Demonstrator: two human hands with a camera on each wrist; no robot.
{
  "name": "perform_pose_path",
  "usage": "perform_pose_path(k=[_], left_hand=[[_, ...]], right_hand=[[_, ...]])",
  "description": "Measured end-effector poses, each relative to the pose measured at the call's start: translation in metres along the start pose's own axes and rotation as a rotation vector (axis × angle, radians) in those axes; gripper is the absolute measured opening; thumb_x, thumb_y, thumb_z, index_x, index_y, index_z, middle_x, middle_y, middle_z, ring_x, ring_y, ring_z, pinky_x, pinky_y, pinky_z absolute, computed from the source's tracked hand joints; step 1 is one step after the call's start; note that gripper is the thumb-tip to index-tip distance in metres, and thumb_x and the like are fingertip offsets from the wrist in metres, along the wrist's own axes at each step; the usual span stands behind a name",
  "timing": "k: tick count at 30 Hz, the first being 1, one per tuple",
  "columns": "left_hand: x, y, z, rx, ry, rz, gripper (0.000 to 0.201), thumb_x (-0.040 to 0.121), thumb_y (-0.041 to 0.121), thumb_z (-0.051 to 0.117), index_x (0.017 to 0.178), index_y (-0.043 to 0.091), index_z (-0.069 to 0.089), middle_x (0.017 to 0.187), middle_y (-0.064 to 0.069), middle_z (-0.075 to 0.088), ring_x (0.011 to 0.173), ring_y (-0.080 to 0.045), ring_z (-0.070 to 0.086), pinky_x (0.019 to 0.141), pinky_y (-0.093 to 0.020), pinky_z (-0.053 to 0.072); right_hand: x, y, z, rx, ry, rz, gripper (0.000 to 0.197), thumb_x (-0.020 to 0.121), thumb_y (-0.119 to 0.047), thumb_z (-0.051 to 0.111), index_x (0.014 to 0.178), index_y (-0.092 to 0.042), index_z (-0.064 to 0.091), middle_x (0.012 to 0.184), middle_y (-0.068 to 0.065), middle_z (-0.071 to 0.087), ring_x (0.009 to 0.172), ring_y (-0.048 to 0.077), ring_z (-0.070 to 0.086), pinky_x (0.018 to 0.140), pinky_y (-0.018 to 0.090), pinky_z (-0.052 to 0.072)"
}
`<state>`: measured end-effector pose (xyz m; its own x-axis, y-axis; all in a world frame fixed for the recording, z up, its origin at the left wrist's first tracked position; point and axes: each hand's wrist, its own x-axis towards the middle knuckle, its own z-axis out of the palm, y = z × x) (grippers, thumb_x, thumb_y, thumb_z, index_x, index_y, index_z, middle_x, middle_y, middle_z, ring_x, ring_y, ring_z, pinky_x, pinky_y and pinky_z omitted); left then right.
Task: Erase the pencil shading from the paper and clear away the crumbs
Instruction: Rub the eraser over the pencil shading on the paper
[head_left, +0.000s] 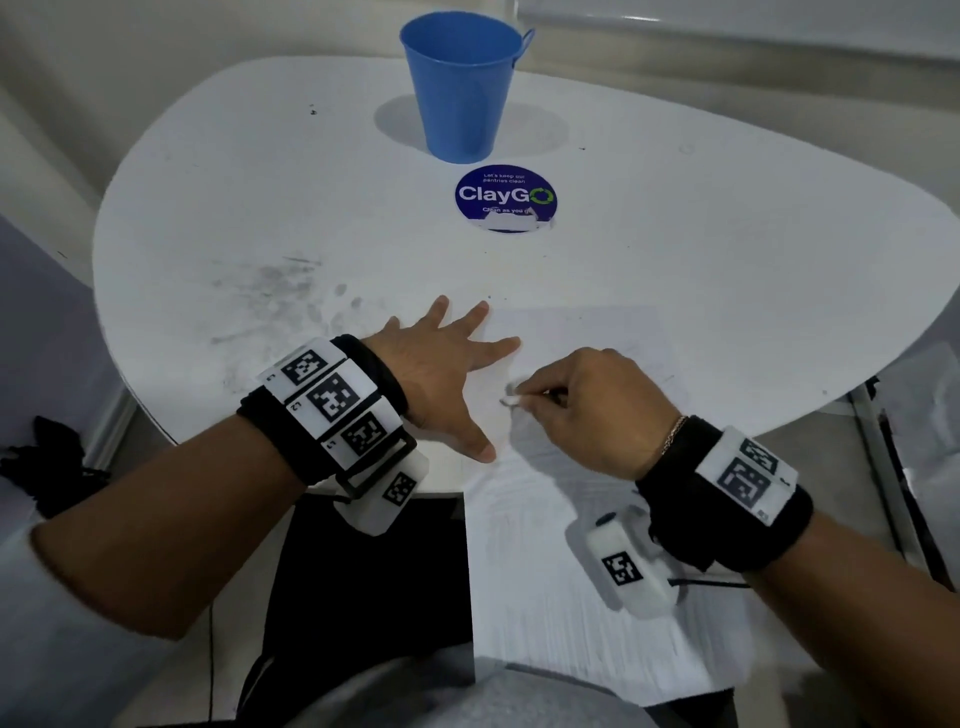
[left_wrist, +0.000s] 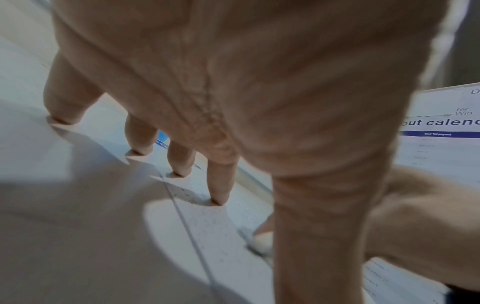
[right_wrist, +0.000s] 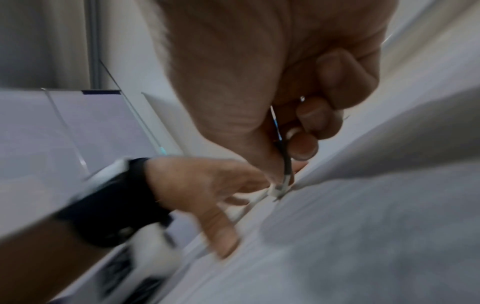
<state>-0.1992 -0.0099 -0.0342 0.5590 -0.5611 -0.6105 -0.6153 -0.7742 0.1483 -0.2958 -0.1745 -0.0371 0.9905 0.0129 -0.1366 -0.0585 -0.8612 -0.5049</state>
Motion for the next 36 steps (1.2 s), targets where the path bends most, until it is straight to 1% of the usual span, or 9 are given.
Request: perform_pose_path(k=[6, 10, 15, 19, 21, 24, 29, 33, 36], left_hand=[[-0.001, -0.001, 0.0, 0.005, 0.011, 0.004, 0.121, 0.068, 0.076, 0.073, 0.154, 0.055, -0.01, 0.163, 0.014, -0.029, 0.151, -0.023, -0.028, 0.123, -0.061, -0.001], [-0.001, -0.001, 0.001, -0.002, 0.009, 0.004, 0.12, 0.069, 0.076, 0.073, 0.153, 0.055, -0.011, 0.163, 0.015, -0.029, 0.151, -0.022, -0.028, 0.123, -0.06, -0.002], [0.001, -0.001, 0.001, 0.008, 0.009, -0.003, 0.121, 0.068, 0.077, 0.072, 0.153, 0.055, -0.011, 0.163, 0.015, -0.03, 0.151, -0.023, -0.028, 0.123, -0.06, -0.001], [0.0, -0.002, 0.001, -0.006, 0.014, -0.002, 0.12, 0.068, 0.077, 0.072, 0.152, 0.057, -0.011, 0.162, 0.016, -0.029, 0.151, -0.021, -0.028, 0.123, -0.058, -0.003], [0.0, -0.002, 0.002, -0.013, 0.014, -0.001, 0.12, 0.068, 0.076, 0.073, 0.152, 0.057, -0.011, 0.163, 0.016, -0.029, 0.151, -0.021, -0.028, 0.123, -0.058, -0.003], [0.001, -0.002, 0.002, 0.0, 0.019, -0.003, 0.12, 0.068, 0.076, 0.073, 0.153, 0.056, -0.01, 0.163, 0.016, -0.029, 0.151, -0.021, -0.028, 0.123, -0.057, -0.002], [0.002, -0.004, 0.002, -0.005, 0.011, 0.0, 0.121, 0.067, 0.077, 0.073, 0.152, 0.057, -0.011, 0.162, 0.017, -0.029, 0.151, -0.021, -0.028, 0.122, -0.058, -0.002], [0.003, -0.002, 0.002, 0.0, 0.011, -0.003, 0.122, 0.066, 0.077, 0.073, 0.152, 0.058, -0.011, 0.162, 0.017, -0.029, 0.151, -0.021, -0.028, 0.122, -0.058, -0.001], [0.001, -0.001, 0.002, -0.008, 0.01, -0.007, 0.122, 0.067, 0.076, 0.074, 0.152, 0.058, -0.011, 0.162, 0.016, -0.029, 0.151, -0.02, -0.028, 0.122, -0.058, -0.001]], right_hand=[[-0.008, -0.008, 0.004, -0.017, -0.107, -0.07, 0.018, 0.095, -0.027, 0.062, 0.101, -0.031, 0.078, 0.052, -0.047, 0.046, 0.056, -0.012, 0.052, 0.06, 0.009, 0.033], [0.009, 0.012, -0.012, 0.009, 0.055, 0.072, 0.018, 0.092, -0.026, 0.062, 0.101, -0.028, 0.078, 0.093, -0.018, 0.074, 0.086, 0.007, 0.067, 0.082, 0.029, 0.053], [-0.003, -0.004, -0.004, 0.021, -0.117, -0.02, 0.016, 0.095, -0.027, 0.062, 0.095, -0.026, 0.079, 0.051, -0.038, 0.051, 0.056, -0.009, 0.054, 0.06, 0.015, 0.037], [0.011, 0.015, -0.013, 0.012, 0.069, 0.091, 0.016, 0.092, -0.026, 0.063, 0.095, -0.024, 0.079, 0.088, -0.015, 0.074, 0.082, 0.009, 0.066, 0.079, 0.031, 0.053], [0.009, 0.016, -0.009, -0.012, 0.082, 0.082, 0.019, 0.092, -0.022, 0.061, 0.088, -0.017, 0.078, 0.078, -0.009, 0.074, 0.075, 0.015, 0.067, 0.074, 0.032, 0.055], [-0.006, -0.004, -0.004, 0.001, -0.078, -0.015, 0.018, 0.093, -0.023, 0.061, 0.089, -0.021, 0.078, 0.051, -0.027, 0.056, 0.054, 0.002, 0.054, 0.061, 0.02, 0.042], [0.009, 0.017, -0.018, -0.004, 0.082, 0.132, 0.017, 0.092, -0.025, 0.062, 0.094, -0.025, 0.079, 0.091, -0.011, 0.075, 0.086, 0.017, 0.067, 0.081, 0.034, 0.055], [-0.006, -0.001, -0.007, -0.012, -0.056, 0.011, 0.019, 0.093, -0.021, 0.06, 0.09, -0.021, 0.079, 0.058, -0.027, 0.061, 0.059, 0.002, 0.057, 0.067, 0.025, 0.049], [0.002, 0.006, -0.013, 0.0, -0.028, 0.054, 0.017, 0.092, -0.024, 0.063, 0.095, -0.025, 0.079, 0.078, -0.032, 0.068, 0.073, 0.001, 0.062, 0.074, 0.023, 0.05]])
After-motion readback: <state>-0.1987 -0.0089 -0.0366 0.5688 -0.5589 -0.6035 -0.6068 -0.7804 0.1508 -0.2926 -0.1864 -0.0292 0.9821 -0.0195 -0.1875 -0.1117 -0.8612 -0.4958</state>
